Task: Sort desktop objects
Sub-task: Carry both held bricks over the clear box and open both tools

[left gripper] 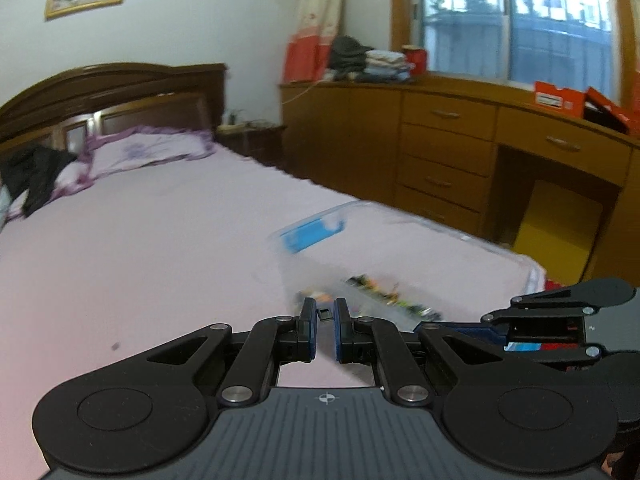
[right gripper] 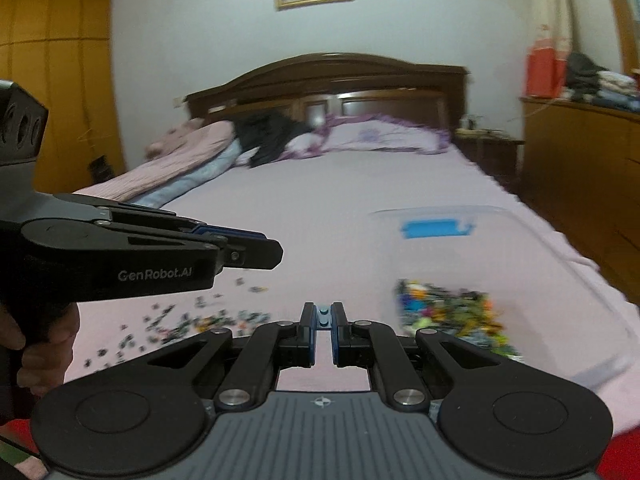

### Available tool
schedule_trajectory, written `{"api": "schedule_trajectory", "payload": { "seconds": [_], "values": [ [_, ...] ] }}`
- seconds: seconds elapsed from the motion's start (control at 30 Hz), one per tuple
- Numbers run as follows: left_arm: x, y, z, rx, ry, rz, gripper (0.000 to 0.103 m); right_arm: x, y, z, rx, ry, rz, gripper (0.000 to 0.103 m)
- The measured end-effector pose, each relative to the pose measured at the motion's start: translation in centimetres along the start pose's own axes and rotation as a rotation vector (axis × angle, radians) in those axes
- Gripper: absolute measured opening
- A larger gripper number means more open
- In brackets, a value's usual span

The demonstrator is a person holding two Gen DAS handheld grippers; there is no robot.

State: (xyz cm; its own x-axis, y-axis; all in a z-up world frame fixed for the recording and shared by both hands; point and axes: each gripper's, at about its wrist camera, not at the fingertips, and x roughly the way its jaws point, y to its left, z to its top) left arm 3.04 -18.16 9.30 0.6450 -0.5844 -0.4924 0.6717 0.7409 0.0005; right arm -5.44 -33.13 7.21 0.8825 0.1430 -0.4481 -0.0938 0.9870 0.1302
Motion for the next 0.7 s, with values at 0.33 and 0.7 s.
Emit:
{"api": "schedule_trajectory", "payload": {
  "seconds": [0.33, 0.7],
  "values": [
    [5.2, -3.8, 2.6, 0.038, 0.002, -0.092, 0.010, -1.5, -6.4, -0.3, 0.103, -0.045, -0.154, 0.008],
    [8.5, -6.1, 2.1, 0.060, 0.057, -0.132, 0.010, 0.1, -9.9, -3.0, 0.169, -0.008, -0.240, 0.008]
  ]
}}
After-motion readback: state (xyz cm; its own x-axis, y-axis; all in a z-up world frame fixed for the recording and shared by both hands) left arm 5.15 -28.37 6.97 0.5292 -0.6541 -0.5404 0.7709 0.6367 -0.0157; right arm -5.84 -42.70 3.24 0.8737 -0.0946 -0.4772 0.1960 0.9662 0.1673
